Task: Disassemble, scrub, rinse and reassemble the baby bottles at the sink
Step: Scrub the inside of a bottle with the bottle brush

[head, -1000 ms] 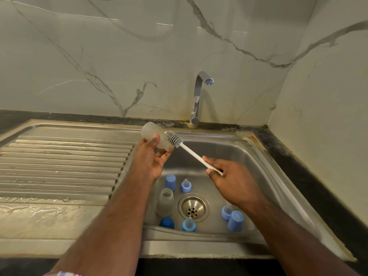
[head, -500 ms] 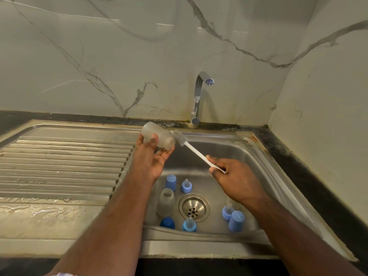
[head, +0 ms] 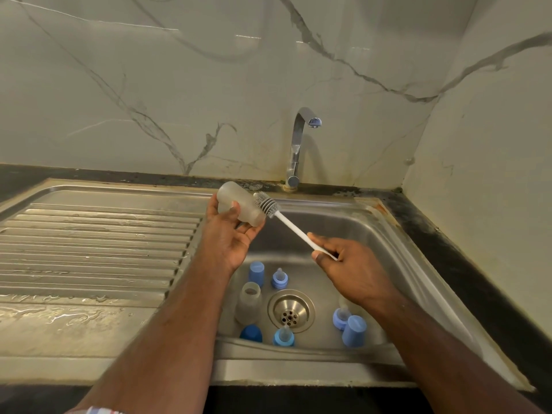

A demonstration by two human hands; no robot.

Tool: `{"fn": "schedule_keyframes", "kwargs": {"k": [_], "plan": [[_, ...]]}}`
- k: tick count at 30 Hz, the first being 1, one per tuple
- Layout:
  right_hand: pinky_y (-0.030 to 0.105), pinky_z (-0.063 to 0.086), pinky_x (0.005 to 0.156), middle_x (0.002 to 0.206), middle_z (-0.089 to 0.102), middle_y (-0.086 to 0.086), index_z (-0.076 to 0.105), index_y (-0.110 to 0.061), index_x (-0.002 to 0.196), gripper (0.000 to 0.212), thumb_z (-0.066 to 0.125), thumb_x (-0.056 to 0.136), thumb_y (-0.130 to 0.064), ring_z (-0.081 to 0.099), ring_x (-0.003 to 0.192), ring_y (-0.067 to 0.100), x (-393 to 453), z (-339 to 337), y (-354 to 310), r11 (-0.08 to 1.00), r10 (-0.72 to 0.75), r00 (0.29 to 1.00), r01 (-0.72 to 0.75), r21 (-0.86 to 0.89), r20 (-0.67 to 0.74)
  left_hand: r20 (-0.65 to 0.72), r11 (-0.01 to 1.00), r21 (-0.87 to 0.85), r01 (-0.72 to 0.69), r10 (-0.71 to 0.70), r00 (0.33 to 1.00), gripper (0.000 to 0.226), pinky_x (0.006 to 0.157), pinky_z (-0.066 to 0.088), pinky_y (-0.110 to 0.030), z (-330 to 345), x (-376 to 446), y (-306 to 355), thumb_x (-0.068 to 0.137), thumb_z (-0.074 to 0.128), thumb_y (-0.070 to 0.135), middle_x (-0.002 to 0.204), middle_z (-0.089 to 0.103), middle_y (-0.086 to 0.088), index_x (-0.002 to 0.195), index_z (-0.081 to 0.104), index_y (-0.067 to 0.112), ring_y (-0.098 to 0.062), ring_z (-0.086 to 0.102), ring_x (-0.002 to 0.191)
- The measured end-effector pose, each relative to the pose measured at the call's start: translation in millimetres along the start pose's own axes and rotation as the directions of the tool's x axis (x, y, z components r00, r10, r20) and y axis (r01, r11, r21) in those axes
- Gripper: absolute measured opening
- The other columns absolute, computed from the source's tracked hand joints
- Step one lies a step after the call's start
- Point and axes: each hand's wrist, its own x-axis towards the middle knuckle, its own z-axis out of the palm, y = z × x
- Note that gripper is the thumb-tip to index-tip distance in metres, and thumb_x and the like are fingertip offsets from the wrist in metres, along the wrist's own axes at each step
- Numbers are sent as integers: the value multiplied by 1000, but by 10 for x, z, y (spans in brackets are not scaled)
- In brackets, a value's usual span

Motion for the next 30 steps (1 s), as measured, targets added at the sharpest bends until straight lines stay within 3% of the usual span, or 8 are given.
{"fn": "schedule_keyframes", "kwargs": {"k": [4, 7, 10, 12, 20, 23, 27, 30], "plan": [[3, 43, 60, 103, 67, -22, 56, -40, 139, 39, 57, 100, -33, 63, 81, 1, -6, -25, 5, 1000, 12, 1000, -13, -9, -12, 16, 1000, -16, 4, -4, 1000, 49, 81, 61, -53, -3, 10, 5, 103, 52, 8, 136, 56, -20, 147, 45, 29, -41, 64, 116], [6, 44, 55, 88, 66, -26, 57, -41, 136, 38, 59, 99, -32, 58, 66, -4, -44, 6, -22, 999, -18, 1000, 18, 34, 2, 1, 998, -47, 49, -49, 999, 46, 85, 60, -55, -12, 0, -3, 100, 57, 16, 135, 58, -22, 145, 47, 23, -40, 65, 114], [14, 52, 64, 99, 68, -25, 57, -42, 136, 38, 60, 99, -32, 65, 76, 8, -33, 32, -37, 999, -19, 999, 18, 28, 33, -41, 999, -2, 54, -54, 998, 68, 83, 61, -53, 4, -27, -25, 85, 76, 29, 136, 58, -20, 144, 44, 20, -40, 65, 115], [17, 54, 70, 103, 68, -25, 57, -42, 136, 39, 60, 99, -33, 67, 84, 13, -38, 37, -31, 999, -25, 999, 24, 24, 45, -56, 999, 33, 20, -18, 998, 69, 79, 62, -51, 21, -16, -42, 85, 77, 18, 136, 56, -19, 144, 43, 23, -39, 64, 115], [9, 43, 64, 98, 67, -26, 59, -43, 135, 37, 61, 98, -33, 59, 78, -9, -3, -2, 4, 998, -15, 1000, 15, 64, 0, -2, 1000, -22, -16, 16, 1000, 52, 96, 53, -60, -10, 5, -24, 95, 66, 11, 136, 56, -17, 142, 47, 24, -39, 63, 117], [14, 51, 65, 92, 68, -27, 58, -45, 134, 38, 60, 98, -36, 62, 77, 0, -14, 21, -14, 998, -16, 1000, 15, 57, 13, -4, 1000, 17, 7, -7, 1000, 46, 90, 59, -51, 6, -23, -23, 98, 62, 16, 134, 62, -15, 142, 49, 25, -34, 65, 116], [1, 40, 63, 118, 67, -22, 56, -41, 138, 40, 59, 99, -32, 54, 78, -20, 14, -19, -11, 1000, -6, 1000, 6, 4, -13, 4, 1000, 3, 28, -28, 1000, 48, 82, 62, -46, 22, -39, -22, 99, 62, 19, 135, 61, -16, 144, 48, 29, -34, 65, 115], [6, 46, 63, 108, 70, -25, 58, -45, 134, 38, 61, 98, -34, 61, 81, -3, -31, -27, -13, 997, -23, 999, 25, 69, -28, 5, 999, -35, 9, -9, 1000, 53, 79, 62, -50, 7, -11, -12, 100, 61, 15, 137, 57, -17, 146, 43, 35, -38, 65, 114]]}}
